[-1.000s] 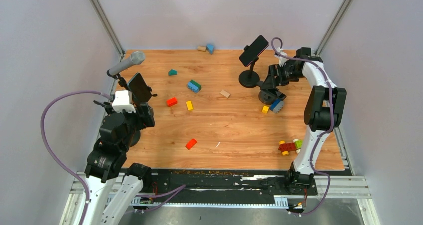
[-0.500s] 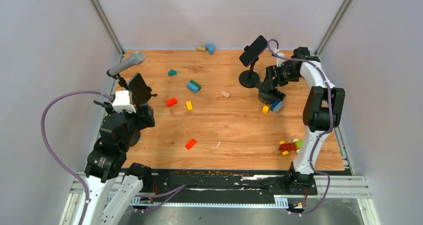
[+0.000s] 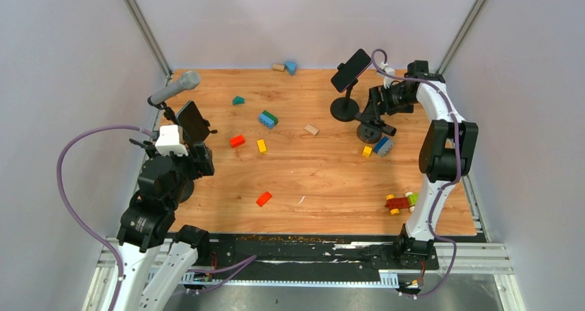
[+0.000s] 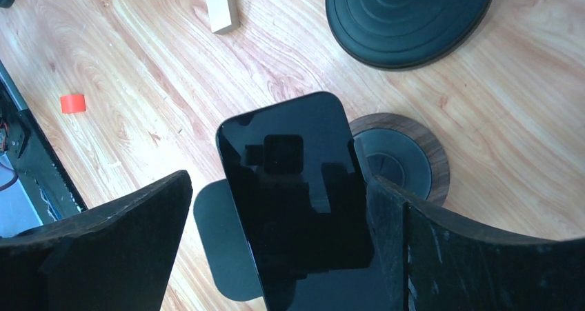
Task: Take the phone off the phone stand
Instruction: Pick up the phone stand with the phone at the center of the board.
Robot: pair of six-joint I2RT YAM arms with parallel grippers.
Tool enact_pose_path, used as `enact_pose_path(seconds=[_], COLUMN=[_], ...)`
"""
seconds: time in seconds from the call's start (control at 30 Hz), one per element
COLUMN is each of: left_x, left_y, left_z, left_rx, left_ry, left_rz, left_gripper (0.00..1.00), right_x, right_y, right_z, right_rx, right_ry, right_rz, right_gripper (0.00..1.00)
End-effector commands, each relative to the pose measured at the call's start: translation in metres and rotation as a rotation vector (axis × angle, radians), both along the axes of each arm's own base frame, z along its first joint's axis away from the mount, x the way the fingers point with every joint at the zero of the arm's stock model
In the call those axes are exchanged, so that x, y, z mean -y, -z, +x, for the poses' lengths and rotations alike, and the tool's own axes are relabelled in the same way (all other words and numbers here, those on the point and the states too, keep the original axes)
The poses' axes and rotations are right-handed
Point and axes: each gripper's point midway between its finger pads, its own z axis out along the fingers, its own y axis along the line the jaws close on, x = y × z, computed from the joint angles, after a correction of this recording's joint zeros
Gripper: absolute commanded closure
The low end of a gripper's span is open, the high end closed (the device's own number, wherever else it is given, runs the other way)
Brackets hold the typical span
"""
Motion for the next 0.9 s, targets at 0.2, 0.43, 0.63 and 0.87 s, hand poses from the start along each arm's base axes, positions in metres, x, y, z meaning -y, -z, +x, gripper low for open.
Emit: enact_pose_path(seconds=[0.2, 0.43, 0.63, 0.87], left_x=[0.000, 0.001, 0.000, 0.000], left_y=[0.001, 0.002, 0.002, 0.002], left_z=[0.002, 0.003, 0.003, 0.003], left_rx=[-0.003, -0.009, -0.008, -0.010], left_ry=[-0.006, -0.005, -0.009, -0.008], left_rz=[-0.003, -0.002, -0.001, 0.000], left_gripper=[0.00, 0.00, 0.00, 0.00], right_x=[-0.020, -0.030, -0.028, -0.022], right_y=[-0.026, -0.004, 0.008, 0.017], right_z=[0.011, 0.010, 0.012, 0.015], right_rx=[0.084, 0.035, 0.012, -0.001], right_ry=[-0.097, -0.141, -0.138, -0.127], right_rz=[0.059, 0.044, 0.038, -0.006], right_gripper=[0.00, 0.00, 0.00, 0.00])
